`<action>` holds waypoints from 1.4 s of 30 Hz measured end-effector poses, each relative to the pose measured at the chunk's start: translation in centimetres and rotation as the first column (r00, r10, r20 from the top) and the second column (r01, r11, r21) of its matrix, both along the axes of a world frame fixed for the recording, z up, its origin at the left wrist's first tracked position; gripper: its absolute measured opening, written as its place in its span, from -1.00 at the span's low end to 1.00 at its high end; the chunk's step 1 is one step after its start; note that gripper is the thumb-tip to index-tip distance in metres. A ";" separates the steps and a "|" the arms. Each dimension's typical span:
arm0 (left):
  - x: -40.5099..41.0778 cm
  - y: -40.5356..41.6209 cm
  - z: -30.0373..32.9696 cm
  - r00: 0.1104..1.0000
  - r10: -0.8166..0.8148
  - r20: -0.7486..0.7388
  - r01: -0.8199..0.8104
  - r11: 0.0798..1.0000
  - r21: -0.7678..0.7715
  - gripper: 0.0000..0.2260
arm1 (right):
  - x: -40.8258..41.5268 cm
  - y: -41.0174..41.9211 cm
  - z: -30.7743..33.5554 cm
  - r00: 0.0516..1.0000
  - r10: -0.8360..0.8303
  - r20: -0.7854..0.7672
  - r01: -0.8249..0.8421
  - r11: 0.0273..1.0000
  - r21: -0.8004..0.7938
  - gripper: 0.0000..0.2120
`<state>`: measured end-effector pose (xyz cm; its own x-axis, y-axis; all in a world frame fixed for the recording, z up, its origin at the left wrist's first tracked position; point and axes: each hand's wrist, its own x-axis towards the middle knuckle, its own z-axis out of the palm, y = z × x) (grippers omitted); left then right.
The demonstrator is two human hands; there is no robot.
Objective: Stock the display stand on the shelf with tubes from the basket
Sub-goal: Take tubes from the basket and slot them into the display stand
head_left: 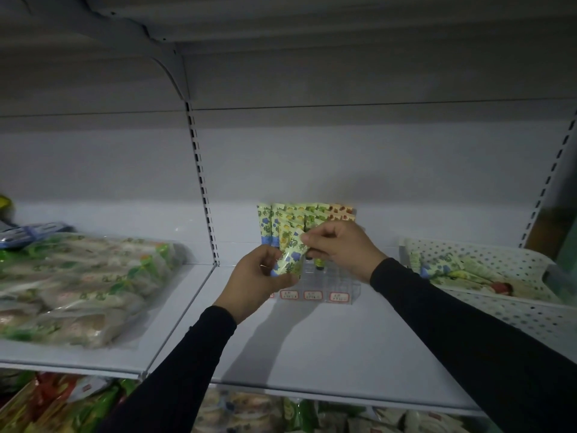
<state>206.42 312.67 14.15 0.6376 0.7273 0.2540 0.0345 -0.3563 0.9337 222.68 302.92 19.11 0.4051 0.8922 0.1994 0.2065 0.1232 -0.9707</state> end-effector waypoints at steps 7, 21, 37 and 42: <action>-0.3 0.2 -0.1 0.992 -0.114 -0.061 0.112 0.993 -0.029 -0.87 | 0.0 0.3 0.0 0.982 -0.106 0.155 0.105 0.994 0.014 -0.89; -0.4 1.5 1.4 0.996 -0.016 0.087 0.014 1.000 0.023 -0.90 | -1.6 2.3 -0.4 0.889 -0.073 0.452 0.068 0.997 0.028 -0.86; -1.9 8.6 -3.8 0.962 0.205 -0.182 -0.186 0.976 0.117 -0.49 | -0.2 8.5 5.0 0.707 -0.178 0.684 0.171 0.982 0.079 -0.81; -0.9 9.3 -6.1 0.931 0.089 -0.355 -0.029 0.985 0.170 -0.16 | -0.1 10.8 6.1 0.562 -0.213 0.800 0.216 0.971 0.107 -0.80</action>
